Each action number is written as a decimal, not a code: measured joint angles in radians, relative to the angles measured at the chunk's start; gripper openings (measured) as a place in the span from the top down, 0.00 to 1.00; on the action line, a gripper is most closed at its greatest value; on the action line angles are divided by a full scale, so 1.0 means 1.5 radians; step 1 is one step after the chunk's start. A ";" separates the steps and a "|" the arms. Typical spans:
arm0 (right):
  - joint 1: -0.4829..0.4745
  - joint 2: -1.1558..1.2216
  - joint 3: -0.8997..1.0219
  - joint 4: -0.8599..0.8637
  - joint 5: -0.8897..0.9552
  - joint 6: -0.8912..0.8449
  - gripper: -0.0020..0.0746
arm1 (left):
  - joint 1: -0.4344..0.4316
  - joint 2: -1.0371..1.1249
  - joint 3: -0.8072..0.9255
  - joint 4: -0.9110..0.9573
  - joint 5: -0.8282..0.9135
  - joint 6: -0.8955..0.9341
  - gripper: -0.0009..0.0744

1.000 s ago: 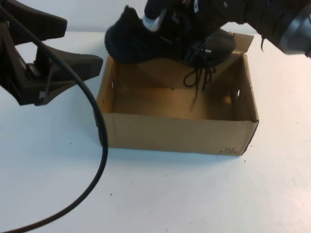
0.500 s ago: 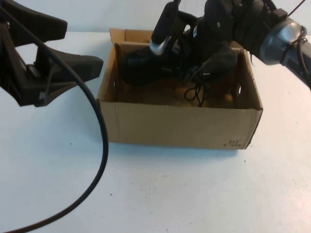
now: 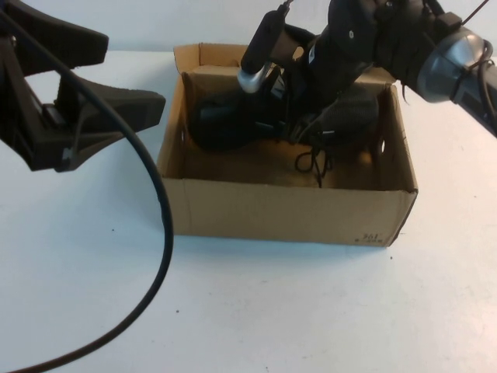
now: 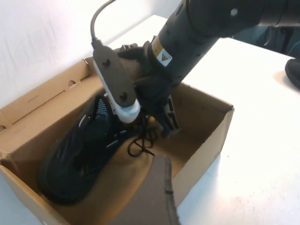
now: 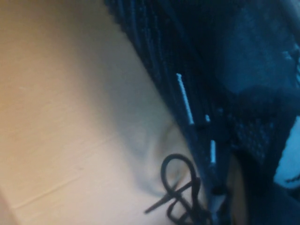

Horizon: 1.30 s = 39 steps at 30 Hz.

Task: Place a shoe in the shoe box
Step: Place the shoe in the shoe box

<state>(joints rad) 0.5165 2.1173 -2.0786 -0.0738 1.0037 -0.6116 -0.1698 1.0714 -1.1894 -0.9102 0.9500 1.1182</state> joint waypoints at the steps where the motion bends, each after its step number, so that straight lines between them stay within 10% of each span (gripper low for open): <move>1: 0.000 -0.003 0.000 0.008 0.006 0.000 0.96 | 0.000 0.000 0.000 0.000 0.000 0.000 0.10; 39: -0.003 0.034 -0.002 -0.015 -0.014 0.107 0.96 | 0.000 0.000 0.000 -0.001 0.023 -0.014 0.10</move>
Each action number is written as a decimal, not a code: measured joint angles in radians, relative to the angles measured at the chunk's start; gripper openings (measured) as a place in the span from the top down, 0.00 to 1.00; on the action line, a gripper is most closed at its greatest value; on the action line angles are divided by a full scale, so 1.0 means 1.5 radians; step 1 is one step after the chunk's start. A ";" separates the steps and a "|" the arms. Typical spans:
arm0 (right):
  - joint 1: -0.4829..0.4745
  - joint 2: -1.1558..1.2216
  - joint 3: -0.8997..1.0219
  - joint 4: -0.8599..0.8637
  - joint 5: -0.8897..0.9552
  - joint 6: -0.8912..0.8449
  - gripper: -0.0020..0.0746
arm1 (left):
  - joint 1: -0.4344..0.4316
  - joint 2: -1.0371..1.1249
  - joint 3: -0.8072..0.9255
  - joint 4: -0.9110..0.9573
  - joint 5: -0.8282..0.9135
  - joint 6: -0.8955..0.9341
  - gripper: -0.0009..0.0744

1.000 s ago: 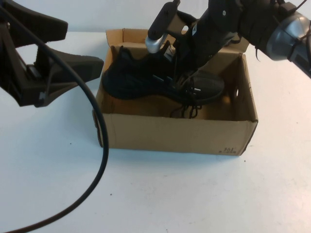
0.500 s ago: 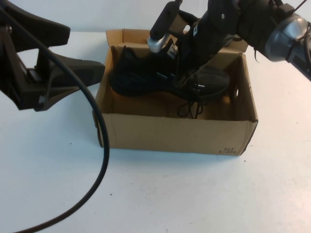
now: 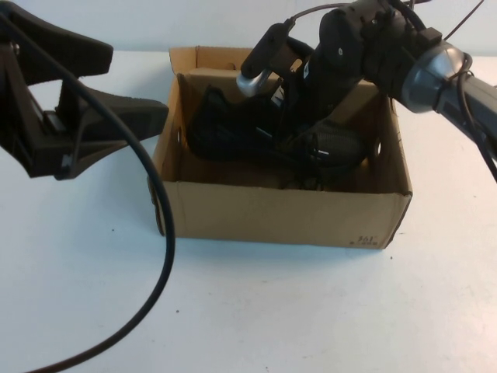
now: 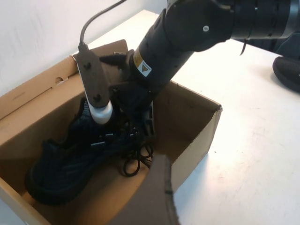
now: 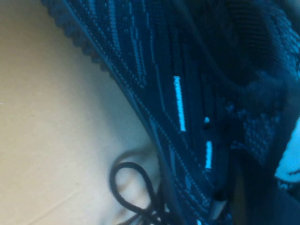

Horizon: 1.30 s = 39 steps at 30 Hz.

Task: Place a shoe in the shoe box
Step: Place the shoe in the shoe box

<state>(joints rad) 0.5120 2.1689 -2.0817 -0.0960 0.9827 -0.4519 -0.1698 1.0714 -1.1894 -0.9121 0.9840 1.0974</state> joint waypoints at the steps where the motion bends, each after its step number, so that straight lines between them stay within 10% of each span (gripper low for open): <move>1: 0.000 0.003 0.000 -0.008 0.000 0.006 0.96 | 0.000 0.000 0.000 0.000 0.000 -0.001 0.10; 39: -0.004 0.007 -0.005 -0.035 -0.048 0.029 0.88 | 0.000 0.000 0.000 0.000 0.022 -0.001 0.10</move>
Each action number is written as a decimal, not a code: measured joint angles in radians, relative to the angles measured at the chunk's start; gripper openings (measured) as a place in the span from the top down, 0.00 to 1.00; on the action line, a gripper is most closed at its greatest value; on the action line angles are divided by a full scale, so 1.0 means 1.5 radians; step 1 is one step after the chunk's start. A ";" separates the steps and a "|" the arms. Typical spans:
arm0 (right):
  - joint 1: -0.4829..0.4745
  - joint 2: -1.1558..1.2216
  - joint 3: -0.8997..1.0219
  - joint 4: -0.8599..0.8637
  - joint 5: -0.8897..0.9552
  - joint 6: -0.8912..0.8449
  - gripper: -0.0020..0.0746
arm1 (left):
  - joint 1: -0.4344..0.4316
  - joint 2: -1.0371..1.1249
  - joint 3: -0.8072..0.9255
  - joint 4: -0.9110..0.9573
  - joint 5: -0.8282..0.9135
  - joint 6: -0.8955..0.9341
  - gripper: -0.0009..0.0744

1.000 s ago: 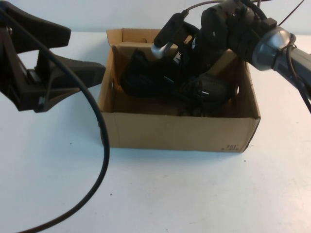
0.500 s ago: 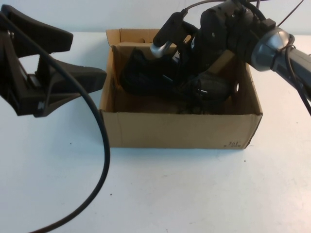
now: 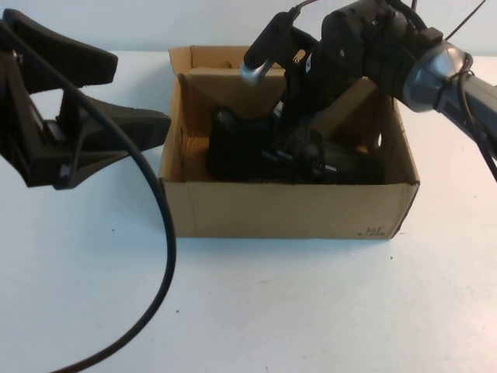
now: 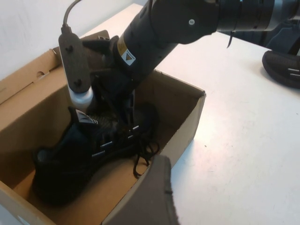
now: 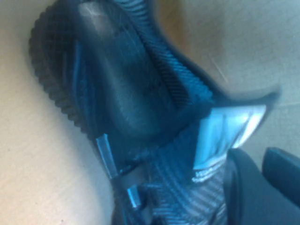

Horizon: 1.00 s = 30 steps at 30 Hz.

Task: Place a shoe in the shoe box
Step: Place the shoe in the shoe box

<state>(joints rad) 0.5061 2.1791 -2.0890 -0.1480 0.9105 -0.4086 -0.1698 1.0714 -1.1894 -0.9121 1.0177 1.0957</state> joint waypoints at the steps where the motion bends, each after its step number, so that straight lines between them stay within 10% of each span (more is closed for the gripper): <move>1: 0.000 0.000 0.000 0.000 0.000 0.000 0.88 | 0.000 0.000 0.000 0.000 0.000 0.000 0.10; 30: -0.018 0.027 -0.033 0.172 0.217 -0.078 0.99 | 0.000 0.000 0.000 0.004 0.005 -0.005 0.10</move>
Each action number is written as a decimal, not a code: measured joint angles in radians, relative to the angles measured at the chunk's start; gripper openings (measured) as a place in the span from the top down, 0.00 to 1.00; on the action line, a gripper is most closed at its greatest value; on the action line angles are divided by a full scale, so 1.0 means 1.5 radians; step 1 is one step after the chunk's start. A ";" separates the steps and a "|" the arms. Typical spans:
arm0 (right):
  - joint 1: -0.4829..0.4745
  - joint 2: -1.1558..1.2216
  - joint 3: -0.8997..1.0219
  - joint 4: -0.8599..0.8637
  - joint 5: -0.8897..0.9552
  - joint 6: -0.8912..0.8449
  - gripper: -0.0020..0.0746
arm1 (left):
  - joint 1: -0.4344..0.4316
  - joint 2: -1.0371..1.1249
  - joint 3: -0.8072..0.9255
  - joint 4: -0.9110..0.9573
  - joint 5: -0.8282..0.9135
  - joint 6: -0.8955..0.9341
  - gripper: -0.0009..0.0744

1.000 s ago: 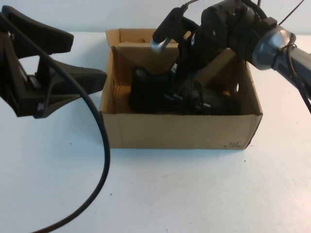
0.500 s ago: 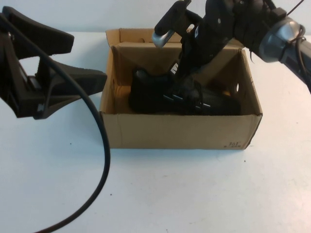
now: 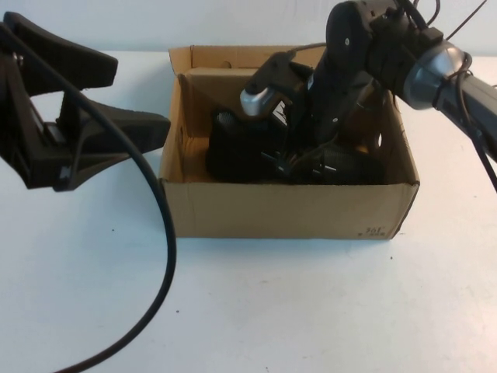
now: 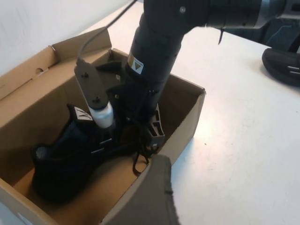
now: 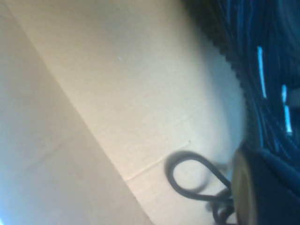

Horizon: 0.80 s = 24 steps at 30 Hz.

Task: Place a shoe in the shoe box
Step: Place the shoe in the shoe box

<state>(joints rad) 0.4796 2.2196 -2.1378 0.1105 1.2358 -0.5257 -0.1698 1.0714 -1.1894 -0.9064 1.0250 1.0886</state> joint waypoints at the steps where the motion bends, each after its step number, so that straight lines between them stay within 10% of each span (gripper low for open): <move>1: -0.004 0.006 0.000 0.001 0.000 0.001 1.00 | 0.000 0.000 0.000 0.000 -0.002 0.000 0.10; 5: -0.021 0.027 0.000 0.012 0.000 0.010 1.00 | 0.000 0.032 0.000 0.001 -0.011 -0.007 0.17; 12: -0.024 0.031 0.000 0.026 0.000 0.011 1.00 | 0.000 0.174 0.000 -0.007 -0.049 0.038 0.87; 24: -0.024 0.031 0.000 0.066 0.000 0.011 1.00 | -0.081 0.449 -0.132 -0.056 -0.093 0.143 0.98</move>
<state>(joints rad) 0.4441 2.2667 -2.1378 0.2092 1.2358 -0.5085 -0.2920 1.7449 -1.3881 -0.9908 0.8859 1.3036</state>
